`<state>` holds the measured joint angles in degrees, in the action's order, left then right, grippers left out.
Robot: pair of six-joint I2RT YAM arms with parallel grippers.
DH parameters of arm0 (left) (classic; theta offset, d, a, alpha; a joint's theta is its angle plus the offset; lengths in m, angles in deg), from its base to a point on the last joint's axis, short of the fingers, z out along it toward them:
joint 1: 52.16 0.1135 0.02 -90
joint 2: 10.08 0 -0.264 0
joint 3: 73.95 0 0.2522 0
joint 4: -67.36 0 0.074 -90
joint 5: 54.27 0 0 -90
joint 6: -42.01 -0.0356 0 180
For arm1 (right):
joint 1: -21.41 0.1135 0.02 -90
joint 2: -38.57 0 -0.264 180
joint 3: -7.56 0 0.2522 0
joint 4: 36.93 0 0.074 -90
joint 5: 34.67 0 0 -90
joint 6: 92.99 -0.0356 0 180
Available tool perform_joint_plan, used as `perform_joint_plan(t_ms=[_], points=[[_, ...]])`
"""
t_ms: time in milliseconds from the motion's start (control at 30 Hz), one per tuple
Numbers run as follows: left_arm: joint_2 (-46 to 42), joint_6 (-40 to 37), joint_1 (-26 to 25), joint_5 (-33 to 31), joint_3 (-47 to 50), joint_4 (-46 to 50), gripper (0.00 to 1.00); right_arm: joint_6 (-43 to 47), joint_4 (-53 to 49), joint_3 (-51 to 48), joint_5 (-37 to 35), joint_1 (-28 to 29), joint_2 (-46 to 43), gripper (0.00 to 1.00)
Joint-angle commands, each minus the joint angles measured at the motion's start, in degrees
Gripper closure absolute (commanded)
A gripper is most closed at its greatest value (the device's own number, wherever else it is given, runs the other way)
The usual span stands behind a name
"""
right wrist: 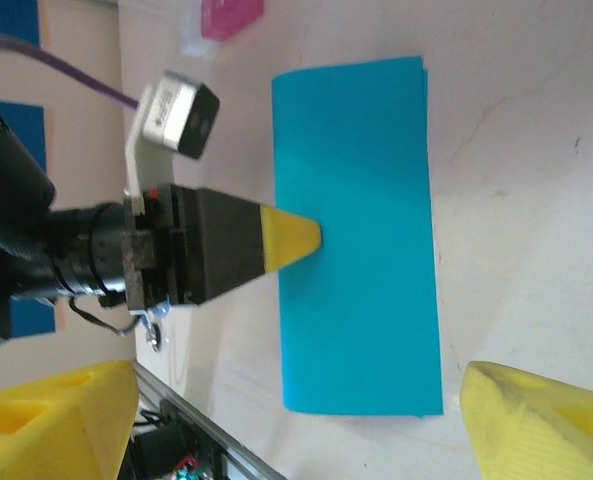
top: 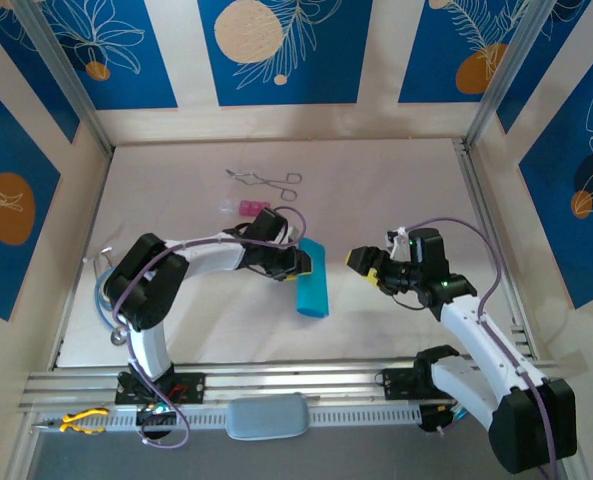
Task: Fold a paper plane with a square sheet of paper (pick it up from the middle)
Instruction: First fold the square sheet of paper in half at the center of the table.
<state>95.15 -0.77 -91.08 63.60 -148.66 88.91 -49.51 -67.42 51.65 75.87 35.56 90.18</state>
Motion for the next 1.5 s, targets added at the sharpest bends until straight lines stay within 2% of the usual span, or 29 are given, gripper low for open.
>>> perform_joint_plan(t_ms=[0,200,433,667,1100,1467], points=[[0.19,-3.73,0.92,-3.86,0.01,3.96,0.60,1.87,-1.33,2.26,-1.49,2.50,2.38,0.16],[-0.11,-6.70,0.91,-8.39,-1.60,9.32,0.55,1.06,-2.17,4.20,-5.27,5.88,7.13,0.15],[-2.43,-9.09,0.88,-10.92,-1.63,11.74,0.48,0.27,-0.94,4.40,-5.98,7.13,9.28,0.15],[-2.31,-9.43,0.90,-13.80,-2.23,13.91,0.53,-0.32,-0.41,4.39,-5.37,7.64,11.08,0.21],[-2.11,-10.01,1.00,-15.70,-2.85,15.59,0.57,-0.50,0.38,4.32,-5.84,8.74,13.24,0.21],[1.59,-14.30,1.03,-12.28,-5.36,17.44,0.53,-0.50,0.47,3.96,-6.43,8.79,13.38,0.20]])
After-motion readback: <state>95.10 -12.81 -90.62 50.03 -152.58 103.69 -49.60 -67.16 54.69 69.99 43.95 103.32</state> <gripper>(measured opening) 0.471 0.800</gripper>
